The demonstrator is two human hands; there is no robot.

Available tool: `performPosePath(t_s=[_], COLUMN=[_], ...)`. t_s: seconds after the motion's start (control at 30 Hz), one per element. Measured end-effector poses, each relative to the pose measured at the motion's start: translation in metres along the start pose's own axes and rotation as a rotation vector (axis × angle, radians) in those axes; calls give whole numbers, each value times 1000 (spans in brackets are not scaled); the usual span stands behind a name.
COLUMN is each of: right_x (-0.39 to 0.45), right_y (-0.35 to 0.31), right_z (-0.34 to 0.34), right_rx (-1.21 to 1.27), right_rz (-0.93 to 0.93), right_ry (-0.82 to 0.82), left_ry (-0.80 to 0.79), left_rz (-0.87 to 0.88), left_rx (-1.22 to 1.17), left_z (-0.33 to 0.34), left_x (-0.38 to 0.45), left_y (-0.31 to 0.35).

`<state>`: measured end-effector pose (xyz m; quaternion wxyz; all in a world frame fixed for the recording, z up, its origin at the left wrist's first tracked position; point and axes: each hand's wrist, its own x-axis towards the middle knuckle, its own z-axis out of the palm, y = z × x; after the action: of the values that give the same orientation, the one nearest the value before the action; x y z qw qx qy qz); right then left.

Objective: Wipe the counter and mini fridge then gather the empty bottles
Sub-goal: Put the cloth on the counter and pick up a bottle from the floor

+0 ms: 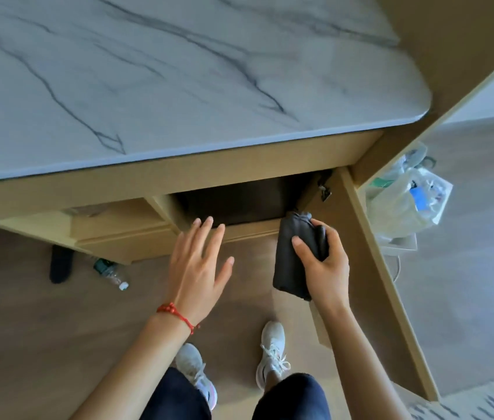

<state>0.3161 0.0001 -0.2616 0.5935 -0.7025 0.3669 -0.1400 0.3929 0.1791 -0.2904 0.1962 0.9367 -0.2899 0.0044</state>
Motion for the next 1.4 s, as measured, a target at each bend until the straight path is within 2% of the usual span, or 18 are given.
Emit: performPosePath(t_s=[0.33, 0.7, 0.9, 1.1, 1.4], right_x=[-42, -44, 8, 100, 198], right_y=[-103, -157, -170, -182, -193], right_z=[-20, -21, -22, -34, -43], right_rx=[77, 95, 103, 10, -189], right_rz=[-77, -136, -125, -114, -107], right_ry=[39, 123, 98, 73, -30], left_ry=[41, 71, 58, 87, -11], left_rz=[54, 154, 94, -23, -129], left_rx=[-46, -18, -7, 11, 70], left_z=[-105, -151, -145, -122, -87], left_x=[1, 34, 80, 138, 208], left_y=[28, 26, 34, 56, 80])
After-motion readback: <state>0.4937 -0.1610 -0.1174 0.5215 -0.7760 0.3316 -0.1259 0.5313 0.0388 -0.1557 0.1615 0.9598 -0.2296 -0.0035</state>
